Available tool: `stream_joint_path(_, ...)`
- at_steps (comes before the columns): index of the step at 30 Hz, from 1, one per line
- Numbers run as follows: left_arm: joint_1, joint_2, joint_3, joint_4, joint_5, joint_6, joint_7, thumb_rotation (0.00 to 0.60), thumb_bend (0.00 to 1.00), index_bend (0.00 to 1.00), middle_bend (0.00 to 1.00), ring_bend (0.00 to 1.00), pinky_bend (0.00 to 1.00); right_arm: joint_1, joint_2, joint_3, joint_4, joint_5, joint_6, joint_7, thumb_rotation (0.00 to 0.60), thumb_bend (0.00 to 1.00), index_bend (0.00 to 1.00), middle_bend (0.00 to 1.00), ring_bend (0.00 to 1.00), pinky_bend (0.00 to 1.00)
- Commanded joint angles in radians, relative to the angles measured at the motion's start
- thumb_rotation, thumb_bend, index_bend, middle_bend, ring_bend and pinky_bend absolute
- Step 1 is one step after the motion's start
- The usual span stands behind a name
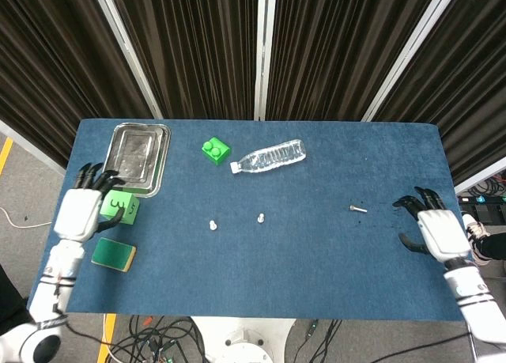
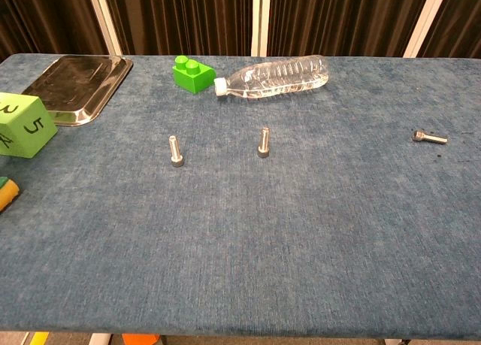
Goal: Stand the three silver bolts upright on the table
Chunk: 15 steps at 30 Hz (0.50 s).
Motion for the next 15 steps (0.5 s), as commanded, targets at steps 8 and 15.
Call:
stream_joint_path(8,0.110,0.024,0.087,0.011,0.092,0.054,-0.075,0.600,0.30,0.32,0.20,0.05,0.00,0.155,-0.217,0.066,0.148,0.275,-0.162,-0.249,0.600,0.22,0.43,0.24,0.00,0.02)
stream_joint_path(15,0.133,0.004,0.093,0.044,0.133,0.059,-0.101,0.600,0.29,0.32,0.20,0.05,0.00,0.198,-0.336,0.063,0.249,0.387,-0.143,-0.408,0.600,0.20,0.44,0.22,0.00,0.00)
